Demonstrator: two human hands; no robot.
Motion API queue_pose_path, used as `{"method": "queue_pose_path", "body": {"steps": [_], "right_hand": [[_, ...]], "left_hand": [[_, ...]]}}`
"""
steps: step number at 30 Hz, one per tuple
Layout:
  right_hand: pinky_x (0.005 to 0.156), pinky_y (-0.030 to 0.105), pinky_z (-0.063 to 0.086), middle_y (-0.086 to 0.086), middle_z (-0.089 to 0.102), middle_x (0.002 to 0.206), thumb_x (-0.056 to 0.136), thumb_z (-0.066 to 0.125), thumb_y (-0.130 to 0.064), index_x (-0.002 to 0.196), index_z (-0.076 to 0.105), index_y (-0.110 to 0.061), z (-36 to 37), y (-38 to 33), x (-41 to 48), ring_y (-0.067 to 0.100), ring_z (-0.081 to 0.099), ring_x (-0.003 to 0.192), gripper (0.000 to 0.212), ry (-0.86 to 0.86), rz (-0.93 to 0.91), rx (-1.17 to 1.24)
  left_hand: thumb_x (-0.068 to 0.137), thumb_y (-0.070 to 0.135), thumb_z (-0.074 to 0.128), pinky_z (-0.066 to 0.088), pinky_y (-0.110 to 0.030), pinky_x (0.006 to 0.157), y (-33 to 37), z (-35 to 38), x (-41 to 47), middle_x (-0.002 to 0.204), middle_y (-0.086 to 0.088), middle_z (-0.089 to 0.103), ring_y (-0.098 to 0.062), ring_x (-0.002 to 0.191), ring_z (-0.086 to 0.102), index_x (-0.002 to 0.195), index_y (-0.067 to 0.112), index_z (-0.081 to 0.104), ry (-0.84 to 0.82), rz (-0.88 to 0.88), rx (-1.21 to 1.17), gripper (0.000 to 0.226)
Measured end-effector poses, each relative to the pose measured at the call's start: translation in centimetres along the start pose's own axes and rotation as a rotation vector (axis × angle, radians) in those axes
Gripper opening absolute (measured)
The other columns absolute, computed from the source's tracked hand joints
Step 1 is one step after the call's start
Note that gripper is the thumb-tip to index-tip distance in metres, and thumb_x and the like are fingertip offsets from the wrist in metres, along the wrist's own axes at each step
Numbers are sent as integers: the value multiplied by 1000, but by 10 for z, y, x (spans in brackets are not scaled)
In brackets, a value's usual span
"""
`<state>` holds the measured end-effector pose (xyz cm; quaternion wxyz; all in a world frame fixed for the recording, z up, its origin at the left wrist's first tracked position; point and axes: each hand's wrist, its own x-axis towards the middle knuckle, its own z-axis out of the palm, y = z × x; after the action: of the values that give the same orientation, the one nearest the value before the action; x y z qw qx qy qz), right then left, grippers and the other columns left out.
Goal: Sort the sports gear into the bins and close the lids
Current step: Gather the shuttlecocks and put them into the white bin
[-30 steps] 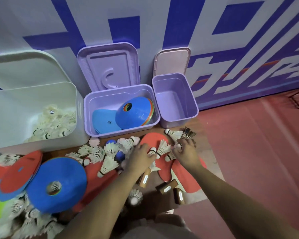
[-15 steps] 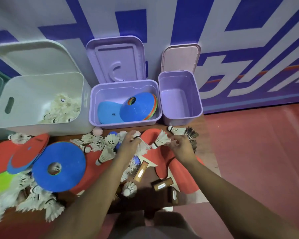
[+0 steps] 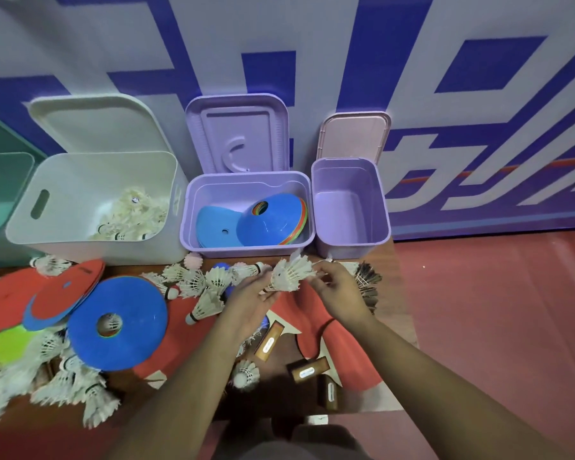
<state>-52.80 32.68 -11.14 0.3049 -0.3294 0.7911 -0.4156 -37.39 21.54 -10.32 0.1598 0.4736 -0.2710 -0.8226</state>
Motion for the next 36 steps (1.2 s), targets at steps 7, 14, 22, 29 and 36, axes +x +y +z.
{"method": "queue_pose_path", "body": {"steps": [7,14,22,29,36], "right_hand": [[89,35,50,4,60,104,86,60,-8,102,67,-8,1,5,-1,19,60,95,17,-84,-78,-160],[83,25,48,3,59,102,81,53,0,105,67,-11,6,4,-7,14,57,92,30,-147,-168,-181],[74,17,45,-8,67,97,87,66,-10,102,67,-18,-6,-2,-1,3,60,83,17,13,-21,-18],[69,11,46,-15,61,95,88,60,-2,115,56,-19,-23,-30,6,-4,59,83,31,170,-77,114],[77,28,52,-7,62,88,86,66,-9,120,54,-25,-6,-26,0,7,62,84,39,-79,-94,-27]], "left_hand": [[78,47,75,34,-23,103,5,-20,-8,133,20,51,0,122,46,132,39,54,-80,166,942,58],[85,38,70,38,-17,100,7,-7,-11,125,38,49,17,116,45,132,57,43,-229,190,1012,57],[88,29,68,43,-18,91,10,-21,-9,124,18,59,10,105,57,117,48,59,-119,182,728,35],[89,34,67,36,-31,103,15,-31,-8,138,11,49,-5,127,39,118,52,56,-54,182,877,36],[90,34,64,30,-27,97,19,-12,-16,139,18,41,-1,126,40,134,47,45,-161,155,856,50]]}}
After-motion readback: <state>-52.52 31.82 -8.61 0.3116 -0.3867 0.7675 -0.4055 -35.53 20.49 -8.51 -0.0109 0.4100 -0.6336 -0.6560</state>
